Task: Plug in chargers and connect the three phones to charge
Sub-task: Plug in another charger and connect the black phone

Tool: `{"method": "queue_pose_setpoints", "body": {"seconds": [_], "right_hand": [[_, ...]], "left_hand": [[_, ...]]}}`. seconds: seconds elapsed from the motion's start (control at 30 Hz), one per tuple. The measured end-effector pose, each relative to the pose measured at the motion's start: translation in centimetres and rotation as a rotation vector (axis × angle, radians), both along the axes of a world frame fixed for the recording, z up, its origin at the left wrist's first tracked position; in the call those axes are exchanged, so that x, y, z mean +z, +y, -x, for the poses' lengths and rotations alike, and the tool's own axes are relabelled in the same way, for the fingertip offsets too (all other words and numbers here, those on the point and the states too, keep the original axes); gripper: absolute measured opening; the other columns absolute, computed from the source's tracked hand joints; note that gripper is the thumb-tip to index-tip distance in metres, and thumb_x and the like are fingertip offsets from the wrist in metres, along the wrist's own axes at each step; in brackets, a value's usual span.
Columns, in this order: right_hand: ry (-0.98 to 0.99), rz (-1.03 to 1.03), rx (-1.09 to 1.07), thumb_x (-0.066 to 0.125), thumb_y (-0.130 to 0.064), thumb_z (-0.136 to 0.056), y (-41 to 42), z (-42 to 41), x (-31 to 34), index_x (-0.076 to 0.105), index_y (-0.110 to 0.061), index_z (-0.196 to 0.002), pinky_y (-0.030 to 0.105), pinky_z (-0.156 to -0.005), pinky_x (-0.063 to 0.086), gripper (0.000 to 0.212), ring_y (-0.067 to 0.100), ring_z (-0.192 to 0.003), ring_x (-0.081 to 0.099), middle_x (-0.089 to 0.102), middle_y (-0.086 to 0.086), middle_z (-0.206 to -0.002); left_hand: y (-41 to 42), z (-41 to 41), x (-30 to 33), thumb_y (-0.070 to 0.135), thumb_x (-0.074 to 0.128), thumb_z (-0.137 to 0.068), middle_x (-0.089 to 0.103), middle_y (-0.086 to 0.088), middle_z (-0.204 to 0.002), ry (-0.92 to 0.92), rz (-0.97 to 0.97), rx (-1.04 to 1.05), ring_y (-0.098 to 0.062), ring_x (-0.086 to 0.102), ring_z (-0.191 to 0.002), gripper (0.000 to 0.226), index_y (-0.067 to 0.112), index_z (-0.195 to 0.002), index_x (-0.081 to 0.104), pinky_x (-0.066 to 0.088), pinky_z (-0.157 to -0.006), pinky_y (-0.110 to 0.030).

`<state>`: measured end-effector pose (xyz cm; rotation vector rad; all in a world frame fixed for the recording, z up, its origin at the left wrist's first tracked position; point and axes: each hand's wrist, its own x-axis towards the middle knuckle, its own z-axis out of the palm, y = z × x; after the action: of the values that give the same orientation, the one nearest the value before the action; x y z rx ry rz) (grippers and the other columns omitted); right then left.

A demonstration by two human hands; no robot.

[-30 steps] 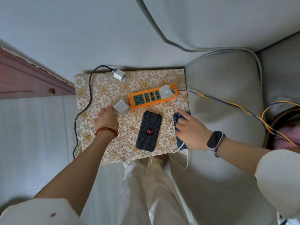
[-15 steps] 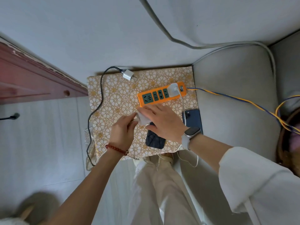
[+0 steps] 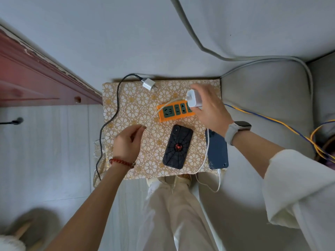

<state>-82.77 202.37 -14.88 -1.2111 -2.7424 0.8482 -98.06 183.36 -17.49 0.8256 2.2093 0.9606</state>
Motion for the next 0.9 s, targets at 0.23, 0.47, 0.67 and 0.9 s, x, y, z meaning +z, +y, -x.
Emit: {"method": "queue_pose_setpoints", "body": {"seconds": [0.23, 0.47, 0.67, 0.9], "right_hand": [[-0.101, 0.103, 0.064, 0.070, -0.028, -0.076, 0.8, 1.8, 0.3, 0.047, -0.018, -0.122, 0.037, -0.079, 0.046, 0.052, 0.025, -0.095, 0.056, 0.057, 0.007, -0.118], [-0.166, 0.272, 0.079, 0.069, -0.015, -0.077, 2.6, 2.0, -1.4, 0.045, -0.014, -0.122, 0.033, -0.082, 0.041, 0.052, 0.027, -0.105, 0.050, 0.051, 0.012, -0.123], [-0.213, 0.219, 0.200, 0.063, -0.007, -0.078, 2.6, 1.4, -2.0, 0.046, -0.011, -0.118, 0.038, -0.078, 0.045, 0.043, 0.025, -0.099, 0.051, 0.048, 0.011, -0.120], [-0.287, 0.095, 0.266, 0.063, -0.007, -0.076, 2.8, 1.1, -2.2, 0.053, -0.017, -0.118, 0.038, -0.092, 0.032, 0.044, 0.025, -0.108, 0.053, 0.061, 0.005, -0.119]], "left_hand": [[2.7, 0.2, 0.5, 0.017, 0.056, -0.088, 0.070, -0.017, -0.082, 0.064, -0.085, 0.048, -0.015, 0.053, -0.068, 0.021, 0.002, -0.097, 0.069, 0.042, -0.063, -0.024], [3.6, 0.5, 0.1, 0.016, 0.057, -0.087, 0.069, -0.016, -0.079, 0.100, -0.097, 0.053, -0.014, 0.051, -0.067, 0.020, 0.003, -0.096, 0.069, 0.040, -0.063, -0.023], [3.6, 0.4, -0.4, 0.015, 0.059, -0.086, 0.071, -0.013, -0.082, 0.120, -0.094, -0.032, -0.015, 0.056, -0.065, 0.018, 0.004, -0.096, 0.070, 0.045, -0.062, -0.023], [3.3, 0.3, -0.4, 0.016, 0.061, -0.085, 0.071, -0.011, -0.083, 0.120, -0.069, -0.054, -0.015, 0.053, -0.062, 0.016, 0.005, -0.092, 0.070, 0.041, -0.058, -0.018]]}}
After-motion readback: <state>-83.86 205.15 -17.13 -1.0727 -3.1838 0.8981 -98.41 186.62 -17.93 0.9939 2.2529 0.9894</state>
